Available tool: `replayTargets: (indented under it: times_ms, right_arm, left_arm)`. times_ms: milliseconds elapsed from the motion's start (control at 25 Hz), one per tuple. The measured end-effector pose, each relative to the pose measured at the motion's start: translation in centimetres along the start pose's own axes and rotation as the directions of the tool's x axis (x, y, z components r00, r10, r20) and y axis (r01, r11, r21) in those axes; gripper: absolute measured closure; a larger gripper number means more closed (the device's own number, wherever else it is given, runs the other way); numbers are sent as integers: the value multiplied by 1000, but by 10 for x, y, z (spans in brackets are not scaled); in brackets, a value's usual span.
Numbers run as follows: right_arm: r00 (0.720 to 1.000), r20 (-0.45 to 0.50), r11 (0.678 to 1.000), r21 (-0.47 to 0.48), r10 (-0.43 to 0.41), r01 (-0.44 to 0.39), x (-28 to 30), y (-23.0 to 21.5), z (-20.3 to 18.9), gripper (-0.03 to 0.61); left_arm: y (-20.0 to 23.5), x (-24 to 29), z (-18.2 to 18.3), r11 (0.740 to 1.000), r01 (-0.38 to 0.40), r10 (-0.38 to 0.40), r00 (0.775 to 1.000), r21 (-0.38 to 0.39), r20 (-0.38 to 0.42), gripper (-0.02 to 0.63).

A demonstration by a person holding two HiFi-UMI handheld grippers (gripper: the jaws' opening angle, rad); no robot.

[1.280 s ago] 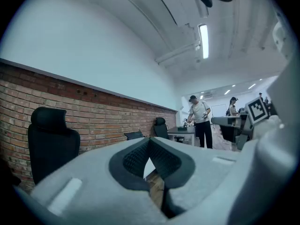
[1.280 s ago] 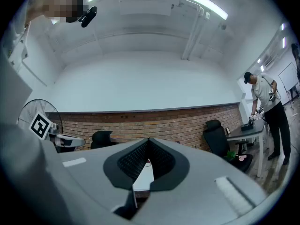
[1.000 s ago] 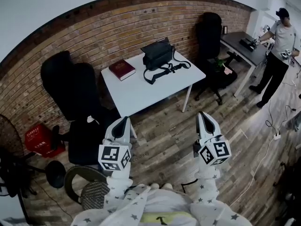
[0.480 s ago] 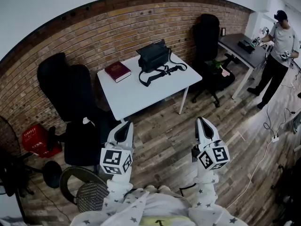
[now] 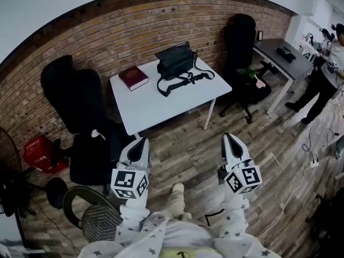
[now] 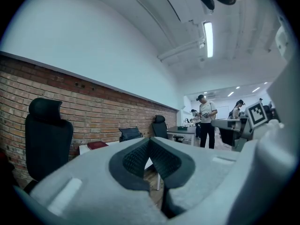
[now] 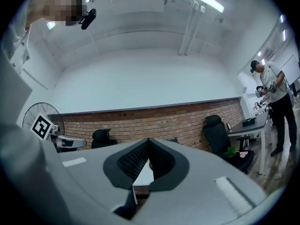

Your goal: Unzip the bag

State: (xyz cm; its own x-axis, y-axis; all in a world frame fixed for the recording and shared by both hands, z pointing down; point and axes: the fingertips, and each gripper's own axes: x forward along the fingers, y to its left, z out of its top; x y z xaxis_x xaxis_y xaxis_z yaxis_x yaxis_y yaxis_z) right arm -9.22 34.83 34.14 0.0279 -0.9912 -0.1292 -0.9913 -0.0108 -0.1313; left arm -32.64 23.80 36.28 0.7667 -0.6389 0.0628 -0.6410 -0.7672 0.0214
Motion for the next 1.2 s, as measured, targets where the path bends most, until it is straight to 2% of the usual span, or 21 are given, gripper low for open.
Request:
replayTargets:
  times_ms: [280, 600, 920, 1200]
  right_arm:
    - [1000, -2, 1000, 29, 6, -6, 39, -37, -14, 578]
    - [1000, -20, 999, 31, 17, -16, 116, -97, -18, 578]
    - [999, -29, 999, 31, 33, -32, 199, -147, -18, 577]
    - [999, -27, 998, 43, 36, -35, 242, -167, -26, 578]
  left_arm:
    - [7, 54, -10, 1000, -2, 2, 1000, -5, -15, 615]
    - [22, 157, -5, 1000, 11, -12, 1000, -17, -17, 615]
    - [53, 251, 5, 999, -7, 6, 1000, -39, -11, 615]
    - [64, 295, -2, 999, 3, -4, 999, -35, -34, 615]
